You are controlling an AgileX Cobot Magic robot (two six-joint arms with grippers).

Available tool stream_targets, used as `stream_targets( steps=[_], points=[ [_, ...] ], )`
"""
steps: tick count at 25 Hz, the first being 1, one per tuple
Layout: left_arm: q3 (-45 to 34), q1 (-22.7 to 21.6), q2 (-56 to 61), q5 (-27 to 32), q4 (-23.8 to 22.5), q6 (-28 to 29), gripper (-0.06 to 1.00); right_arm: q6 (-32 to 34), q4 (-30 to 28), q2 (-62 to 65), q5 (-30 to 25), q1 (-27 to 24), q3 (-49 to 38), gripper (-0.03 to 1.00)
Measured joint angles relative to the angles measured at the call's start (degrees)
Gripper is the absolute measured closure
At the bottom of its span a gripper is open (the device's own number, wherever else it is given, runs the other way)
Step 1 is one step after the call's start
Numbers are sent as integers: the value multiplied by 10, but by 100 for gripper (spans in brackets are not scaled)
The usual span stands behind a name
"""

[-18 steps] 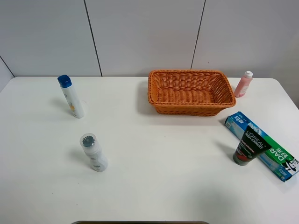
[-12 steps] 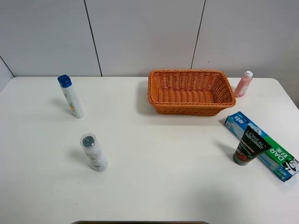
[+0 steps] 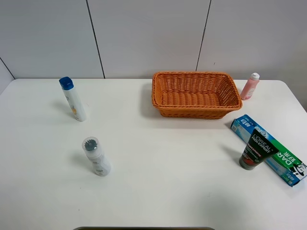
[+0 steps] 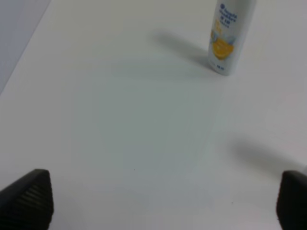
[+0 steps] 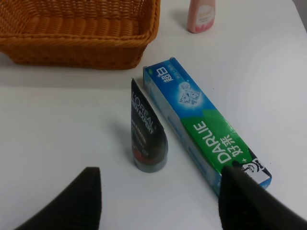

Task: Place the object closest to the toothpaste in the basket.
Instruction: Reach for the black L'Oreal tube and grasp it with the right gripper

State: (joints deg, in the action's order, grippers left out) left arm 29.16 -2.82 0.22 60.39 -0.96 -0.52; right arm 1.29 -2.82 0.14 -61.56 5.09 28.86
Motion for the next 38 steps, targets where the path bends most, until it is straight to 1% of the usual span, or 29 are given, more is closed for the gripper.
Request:
stream_targets(
  steps=[3,8,14,19,24,26,29,31,34,38],
  points=[
    [0,0,0,0,0,0,0,0,0,-15,0,0,0,40],
    [0,0,0,0,0,0,0,0,-6,-108,-2,0,14,40],
    [0,0,0,0,0,0,0,0,-36,-270,-2,0,98,40],
    [0,0,0,0,0,0,0,0,-41,-423,-1,0,179,39],
    [0,0,0,0,0,0,0,0,-41,-568,0,0,236,31],
    [0,0,0,0,0,0,0,-2,-31,-630,-5,0,252,30],
    [0,0,0,0,0,0,0,-33,8,-714,-23,0,273,28],
    [0,0,0,0,0,0,0,-61,28,-761,-37,0,287,24],
    [0,0,0,0,0,0,0,-83,28,-818,-47,0,310,21],
    [0,0,0,0,0,0,0,-107,28,-862,-56,0,318,20]
  ],
)
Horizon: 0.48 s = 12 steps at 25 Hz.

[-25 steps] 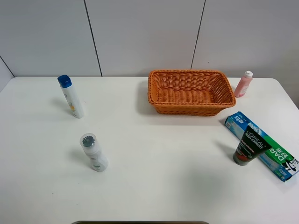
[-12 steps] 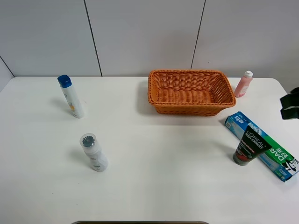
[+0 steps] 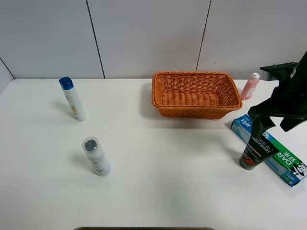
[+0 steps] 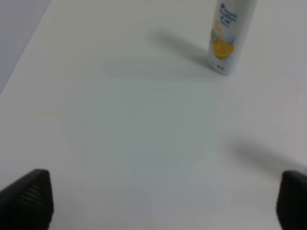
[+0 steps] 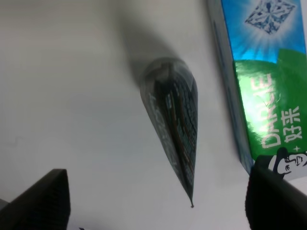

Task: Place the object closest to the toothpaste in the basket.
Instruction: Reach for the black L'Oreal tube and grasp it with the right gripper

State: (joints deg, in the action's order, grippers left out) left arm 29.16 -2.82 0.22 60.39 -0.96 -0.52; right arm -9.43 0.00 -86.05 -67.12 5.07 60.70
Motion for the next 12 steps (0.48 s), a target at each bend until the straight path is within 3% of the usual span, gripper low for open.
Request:
stream_targets(
  steps=[6,12],
  points=[
    [0,0,0,0,0,0,0,-5,-40,-34,0,0,1,20],
    [0,0,0,0,0,0,0,-9,-43,-79,24,0,1,20]
  ],
)
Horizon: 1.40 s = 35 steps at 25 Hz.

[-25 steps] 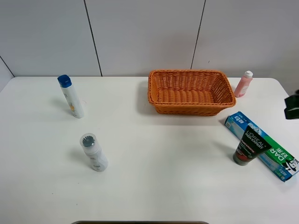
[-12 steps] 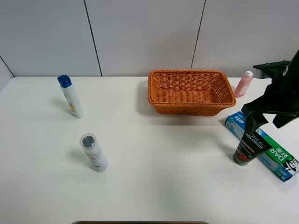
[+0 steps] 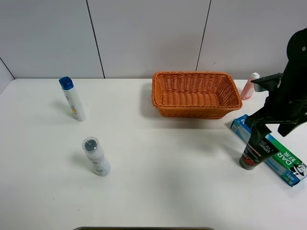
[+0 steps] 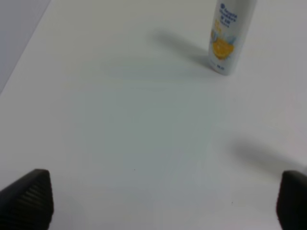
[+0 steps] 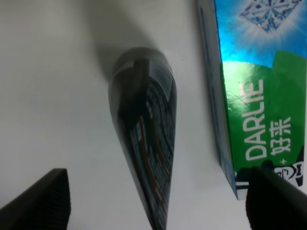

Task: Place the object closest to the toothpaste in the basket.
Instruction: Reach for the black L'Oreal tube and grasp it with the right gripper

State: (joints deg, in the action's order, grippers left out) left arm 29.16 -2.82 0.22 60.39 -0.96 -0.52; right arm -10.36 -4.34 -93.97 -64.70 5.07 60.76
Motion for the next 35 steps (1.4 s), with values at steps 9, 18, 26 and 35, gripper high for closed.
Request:
stream_targets(
  steps=[9,18,26,35],
  points=[
    [0,0,0,0,0,0,0,-7,7,-61,27,0,0,20],
    [0,0,0,0,0,0,0,-10,17,-73,32,0,0,33],
    [0,0,0,0,0,0,0,-10,27,-73,30,0,0,51],
    [0,0,0,0,0,0,0,-10,31,-75,15,0,0,75]
  ],
)
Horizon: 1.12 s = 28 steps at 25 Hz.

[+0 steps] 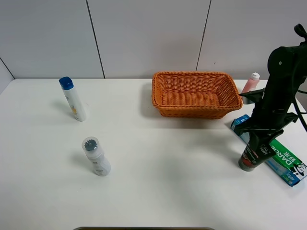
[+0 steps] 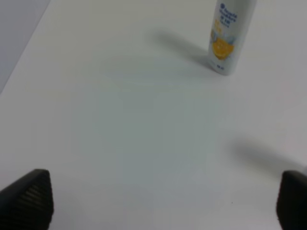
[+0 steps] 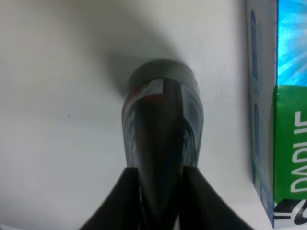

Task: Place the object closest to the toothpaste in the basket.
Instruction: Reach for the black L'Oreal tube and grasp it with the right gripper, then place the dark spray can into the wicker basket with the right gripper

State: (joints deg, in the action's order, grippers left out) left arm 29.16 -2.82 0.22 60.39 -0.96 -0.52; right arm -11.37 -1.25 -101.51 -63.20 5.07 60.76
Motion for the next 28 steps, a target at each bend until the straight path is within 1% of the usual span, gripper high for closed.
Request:
stream_targets(
  steps=[2,19,28],
  points=[
    [0,0,0,0,0,0,0,0,0,-1,0,0,0,77],
    [0,0,0,0,0,0,0,6,0,1,-2,0,0,77],
    [0,0,0,0,0,0,0,16,3,79,-12,0,0,78]
  ],
)
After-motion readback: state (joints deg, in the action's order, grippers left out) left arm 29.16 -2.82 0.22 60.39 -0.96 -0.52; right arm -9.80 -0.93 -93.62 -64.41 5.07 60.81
